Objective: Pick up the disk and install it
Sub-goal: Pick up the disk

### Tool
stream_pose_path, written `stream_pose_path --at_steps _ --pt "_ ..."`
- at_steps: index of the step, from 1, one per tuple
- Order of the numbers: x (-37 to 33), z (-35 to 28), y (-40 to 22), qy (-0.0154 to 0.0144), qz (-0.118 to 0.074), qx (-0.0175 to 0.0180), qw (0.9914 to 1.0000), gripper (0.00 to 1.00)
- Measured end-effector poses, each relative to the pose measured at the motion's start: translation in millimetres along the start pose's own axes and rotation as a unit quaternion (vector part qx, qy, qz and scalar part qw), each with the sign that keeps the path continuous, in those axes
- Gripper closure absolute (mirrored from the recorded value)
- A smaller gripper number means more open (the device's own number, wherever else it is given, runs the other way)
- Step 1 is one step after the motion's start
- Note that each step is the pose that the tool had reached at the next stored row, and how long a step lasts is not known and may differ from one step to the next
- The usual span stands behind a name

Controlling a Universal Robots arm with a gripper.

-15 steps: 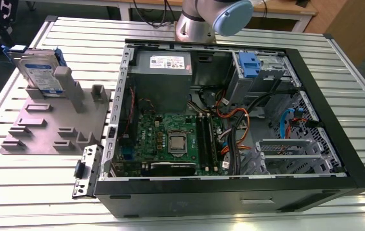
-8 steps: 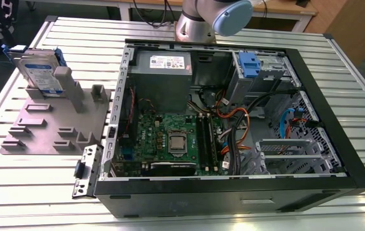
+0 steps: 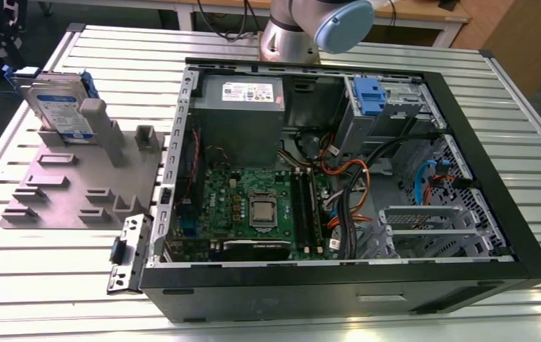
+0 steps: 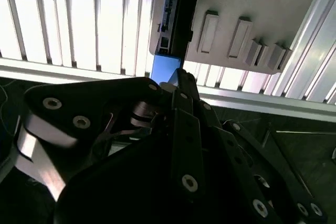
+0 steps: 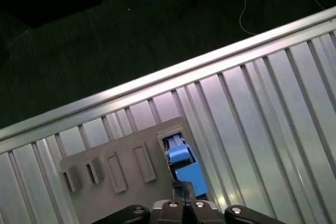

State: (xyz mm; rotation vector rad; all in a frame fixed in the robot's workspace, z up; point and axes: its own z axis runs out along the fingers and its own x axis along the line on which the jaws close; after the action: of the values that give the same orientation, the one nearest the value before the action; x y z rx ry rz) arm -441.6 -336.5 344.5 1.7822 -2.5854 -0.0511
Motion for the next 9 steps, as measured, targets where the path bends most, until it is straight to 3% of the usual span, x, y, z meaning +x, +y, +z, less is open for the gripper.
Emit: stream_pose_path --at_steps 5,8,9 --pt "0.0 1.0 0.0 0.0012 -0.045 -0.0008 0.99897 0.89" --pt "-1.6 1.2 0.7 0.0013 -0.051 -0.0008 0.99869 0.83" --pt "-2.6 1.2 1.0 0.0014 -0.051 -0.0009 0.99867 0.77"
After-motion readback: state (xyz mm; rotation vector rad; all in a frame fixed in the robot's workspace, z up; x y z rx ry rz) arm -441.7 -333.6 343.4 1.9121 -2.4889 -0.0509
